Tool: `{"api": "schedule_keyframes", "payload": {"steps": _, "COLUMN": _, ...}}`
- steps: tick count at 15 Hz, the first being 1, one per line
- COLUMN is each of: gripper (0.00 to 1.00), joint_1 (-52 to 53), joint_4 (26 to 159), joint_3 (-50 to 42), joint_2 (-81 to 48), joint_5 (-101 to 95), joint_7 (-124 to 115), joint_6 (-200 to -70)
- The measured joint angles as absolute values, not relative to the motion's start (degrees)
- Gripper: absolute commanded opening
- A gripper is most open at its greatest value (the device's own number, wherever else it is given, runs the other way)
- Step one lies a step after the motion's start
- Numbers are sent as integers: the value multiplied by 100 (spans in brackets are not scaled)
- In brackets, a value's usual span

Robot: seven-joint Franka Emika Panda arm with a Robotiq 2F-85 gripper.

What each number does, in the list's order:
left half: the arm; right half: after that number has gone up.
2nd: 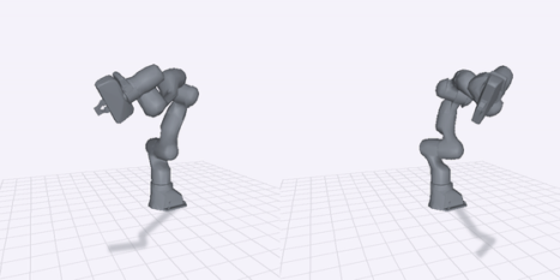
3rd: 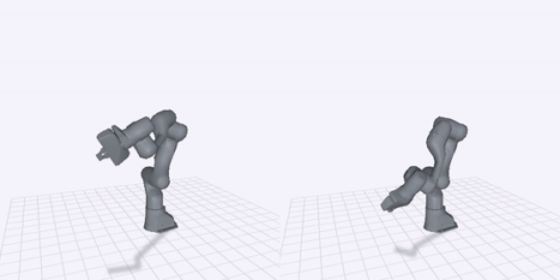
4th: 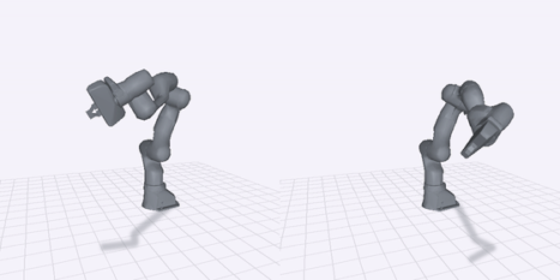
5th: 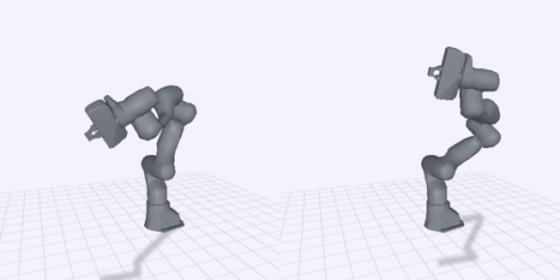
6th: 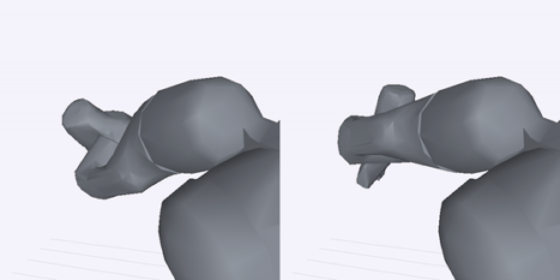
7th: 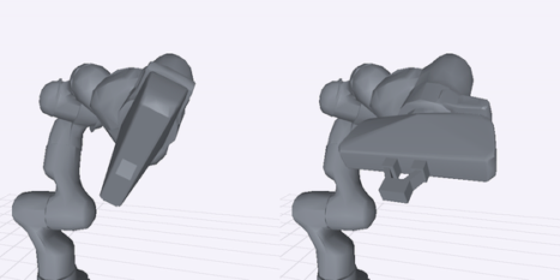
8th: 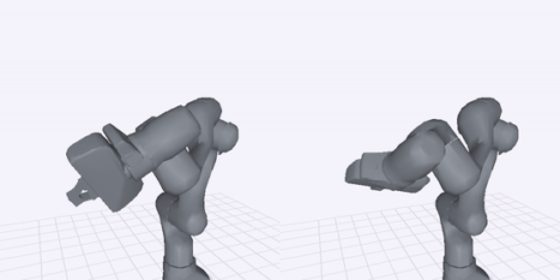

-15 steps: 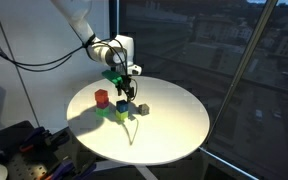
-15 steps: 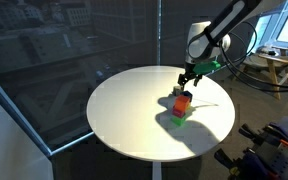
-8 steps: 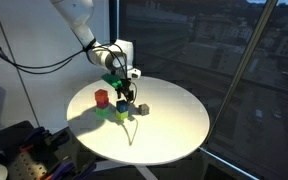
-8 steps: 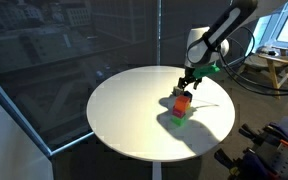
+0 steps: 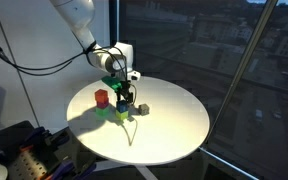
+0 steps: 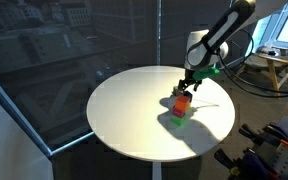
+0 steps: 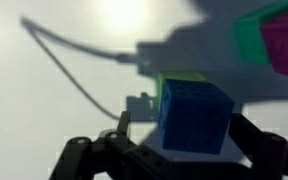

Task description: Remove the blue block from on top of the yellow block and put it on the table

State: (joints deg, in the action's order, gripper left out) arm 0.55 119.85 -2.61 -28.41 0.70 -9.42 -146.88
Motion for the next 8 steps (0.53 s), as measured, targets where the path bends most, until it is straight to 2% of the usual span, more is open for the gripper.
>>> {"api": "schedule_keyframes", "payload": {"steps": 8, "gripper": 100, "joint_1": 56, "joint_4": 11969, "joint_3": -262, "joint_2": -2908, "joint_5": 59, "joint_7": -941, "joint_6": -14689}}
